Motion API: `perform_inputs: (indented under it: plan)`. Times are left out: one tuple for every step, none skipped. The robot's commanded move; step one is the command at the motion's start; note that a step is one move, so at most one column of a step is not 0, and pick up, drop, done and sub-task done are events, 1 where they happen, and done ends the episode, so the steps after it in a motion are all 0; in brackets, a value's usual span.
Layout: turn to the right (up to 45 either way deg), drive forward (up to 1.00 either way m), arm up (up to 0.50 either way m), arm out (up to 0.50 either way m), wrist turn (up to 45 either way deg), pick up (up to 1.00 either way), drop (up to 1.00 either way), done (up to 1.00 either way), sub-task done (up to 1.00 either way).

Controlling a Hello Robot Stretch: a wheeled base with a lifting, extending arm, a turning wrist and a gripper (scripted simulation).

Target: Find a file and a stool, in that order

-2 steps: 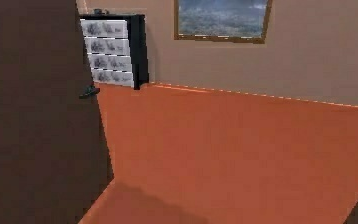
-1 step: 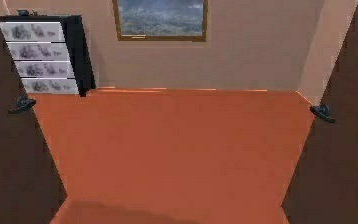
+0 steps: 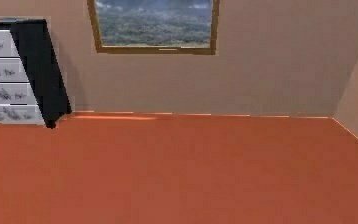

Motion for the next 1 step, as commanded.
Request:
perform_inputs:
  plan:
    - [15.0,0.0,0.0,0.0,0.0,0.0,0.0,0.0,0.0]
